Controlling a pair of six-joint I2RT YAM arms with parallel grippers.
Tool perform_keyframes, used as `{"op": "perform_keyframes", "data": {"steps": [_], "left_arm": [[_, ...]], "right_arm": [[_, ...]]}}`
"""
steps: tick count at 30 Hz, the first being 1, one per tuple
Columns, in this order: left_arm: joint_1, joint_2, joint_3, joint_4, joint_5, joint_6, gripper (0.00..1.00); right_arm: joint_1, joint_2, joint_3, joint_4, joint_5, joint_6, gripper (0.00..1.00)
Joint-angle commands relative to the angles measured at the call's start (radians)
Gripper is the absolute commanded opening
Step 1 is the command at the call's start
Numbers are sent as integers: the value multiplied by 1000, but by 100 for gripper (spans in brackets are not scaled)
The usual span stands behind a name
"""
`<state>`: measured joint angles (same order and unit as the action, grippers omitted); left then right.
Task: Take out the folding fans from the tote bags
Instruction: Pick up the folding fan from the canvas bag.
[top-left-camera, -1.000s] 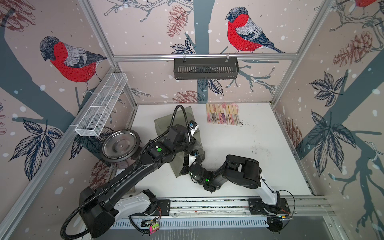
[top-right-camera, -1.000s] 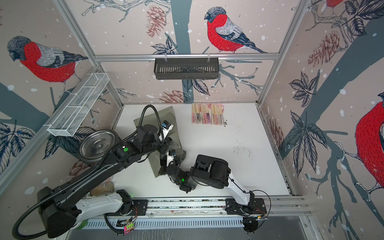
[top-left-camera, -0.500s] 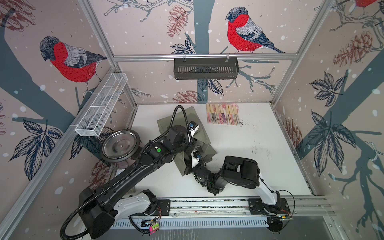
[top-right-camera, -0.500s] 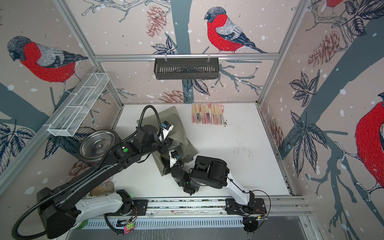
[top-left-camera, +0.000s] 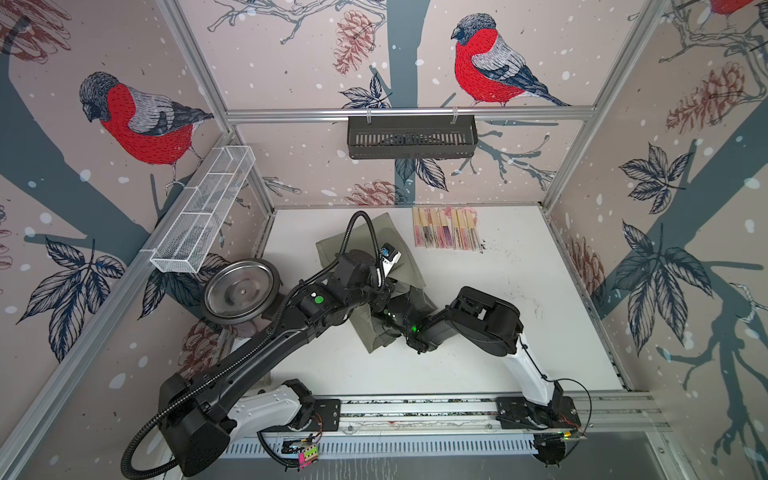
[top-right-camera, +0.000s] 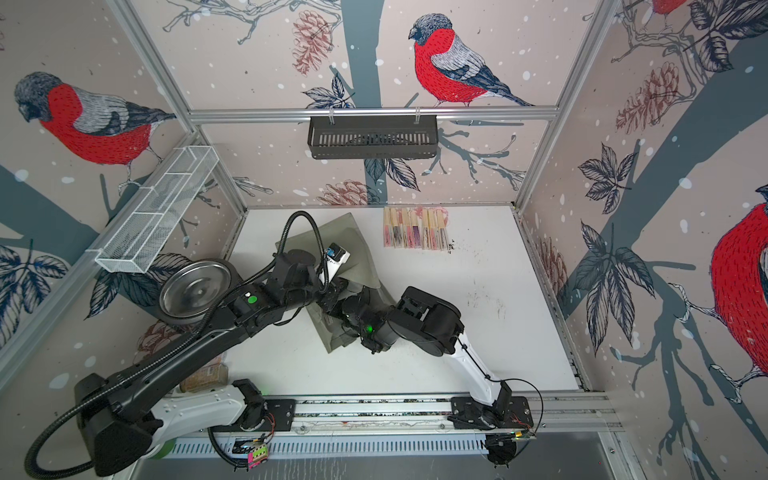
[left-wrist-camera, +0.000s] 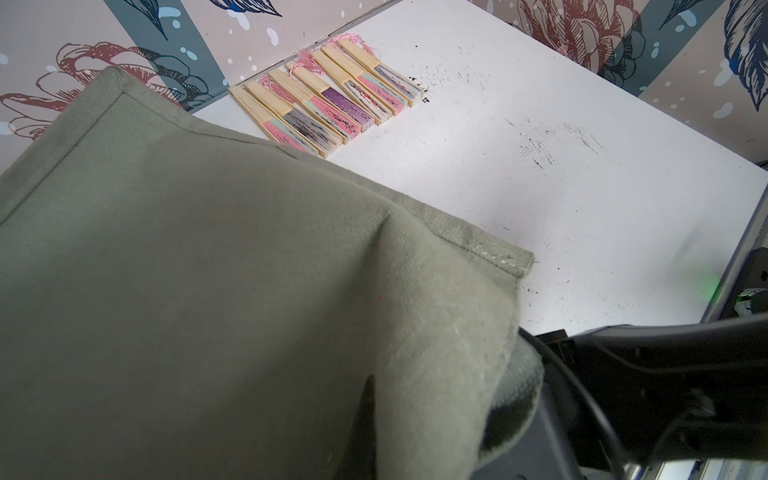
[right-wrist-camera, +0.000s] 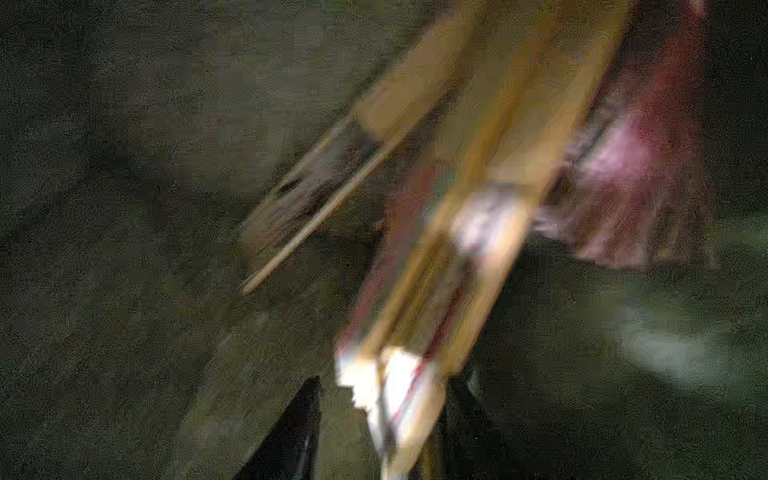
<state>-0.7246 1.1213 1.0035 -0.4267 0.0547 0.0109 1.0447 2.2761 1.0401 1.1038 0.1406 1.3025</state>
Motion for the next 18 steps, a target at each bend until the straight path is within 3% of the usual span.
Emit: {"op": "perform_keyframes", "data": {"steps": [1, 4, 9, 13, 18], "left_arm": [[-1, -3, 5, 34, 25, 18, 0], [-1, -6, 0, 39, 23, 17, 0], [-1, -3, 0, 43, 22, 18, 0], [-2, -9, -22, 54, 19, 20, 0], [-1, -14, -43, 61, 7, 18, 0]], "right_arm": [[-10, 18, 22, -128, -87, 172, 50], [-13, 15, 24, -176, -76, 195, 51], [-46, 70, 61, -141, -158, 243, 49], [-70, 91, 98, -133, -206, 234, 30], [-72, 55, 71, -113, -210, 226, 23]]}}
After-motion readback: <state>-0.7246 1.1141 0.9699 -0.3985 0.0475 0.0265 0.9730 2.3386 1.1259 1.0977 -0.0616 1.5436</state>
